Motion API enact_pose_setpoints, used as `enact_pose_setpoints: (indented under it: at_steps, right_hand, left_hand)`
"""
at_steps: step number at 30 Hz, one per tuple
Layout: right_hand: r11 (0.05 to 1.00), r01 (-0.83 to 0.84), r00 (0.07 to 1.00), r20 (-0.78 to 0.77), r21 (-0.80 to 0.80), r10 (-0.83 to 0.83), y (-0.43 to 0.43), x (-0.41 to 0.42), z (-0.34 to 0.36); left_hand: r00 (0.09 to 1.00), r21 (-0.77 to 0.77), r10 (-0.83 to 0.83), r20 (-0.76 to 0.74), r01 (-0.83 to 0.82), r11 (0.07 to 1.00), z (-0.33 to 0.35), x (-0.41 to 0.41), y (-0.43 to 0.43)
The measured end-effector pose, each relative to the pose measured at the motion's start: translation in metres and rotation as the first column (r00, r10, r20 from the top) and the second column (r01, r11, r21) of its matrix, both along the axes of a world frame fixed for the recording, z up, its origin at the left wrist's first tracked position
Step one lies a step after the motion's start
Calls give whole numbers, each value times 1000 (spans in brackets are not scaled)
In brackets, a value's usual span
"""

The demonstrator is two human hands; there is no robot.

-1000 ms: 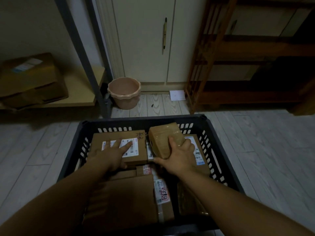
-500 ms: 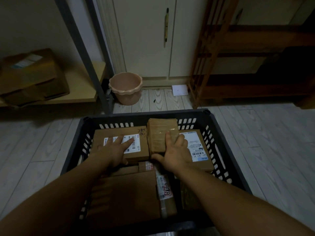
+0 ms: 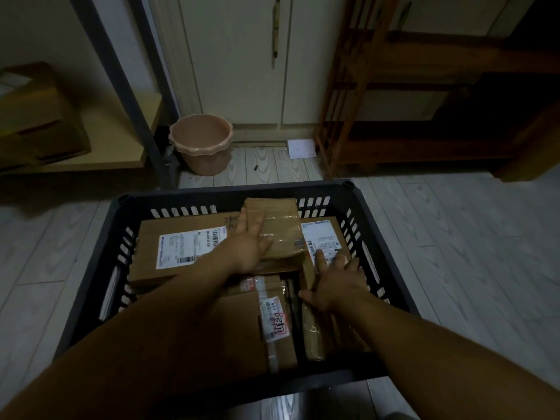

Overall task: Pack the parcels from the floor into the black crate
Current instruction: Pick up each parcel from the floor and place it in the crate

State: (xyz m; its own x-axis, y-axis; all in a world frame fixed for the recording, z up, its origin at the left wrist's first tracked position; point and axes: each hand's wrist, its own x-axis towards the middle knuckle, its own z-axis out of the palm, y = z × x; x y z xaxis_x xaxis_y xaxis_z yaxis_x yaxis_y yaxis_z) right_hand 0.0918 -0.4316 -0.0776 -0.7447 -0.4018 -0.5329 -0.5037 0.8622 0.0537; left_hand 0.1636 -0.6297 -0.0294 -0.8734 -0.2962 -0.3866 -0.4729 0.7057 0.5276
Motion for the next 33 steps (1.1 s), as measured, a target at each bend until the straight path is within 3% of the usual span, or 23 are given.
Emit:
enact_pose_setpoints:
  at_steps: [6, 10, 12, 15, 24, 26, 28, 30, 33]
  right_hand:
    - [996, -60, 997, -39, 68, 63, 1, 9, 11]
    - [926, -378, 924, -69, -18, 376, 9, 36, 22]
    - [864, -504, 863, 32, 1, 504, 13, 53, 21]
    - [822, -538, 842, 154, 185, 517, 15, 59, 24]
    - [750, -614, 788, 231, 246, 570, 12, 51, 29]
    - [755, -643, 766, 101, 131, 635, 20, 37, 32]
    - [781, -624, 768, -161, 31, 620, 32, 10, 35]
    - [868, -495, 810, -337, 45, 480, 42, -17, 37]
    - [933, -340, 847, -395, 116, 357, 44, -33, 29]
  left_hand:
    - [1000, 12, -23, 3, 23, 1000, 0, 1, -2]
    - [993, -252, -119, 23, 121, 960, -5, 45, -23]
    - [976, -396, -133, 170, 191, 898, -16, 80, -39]
    - [913, -448, -141, 384, 317, 836, -33, 114, -55]
    - [900, -484, -143, 411, 348, 803, -40, 124, -63]
    - [903, -522, -149, 403, 360, 773, -35, 125, -66]
    - [948, -621, -95, 303, 272, 735, -29, 128, -76]
    - [977, -712, 16, 212, 143, 687, -21, 133, -91]
    - [933, -750, 148, 327, 160, 642, -13, 143, -107]
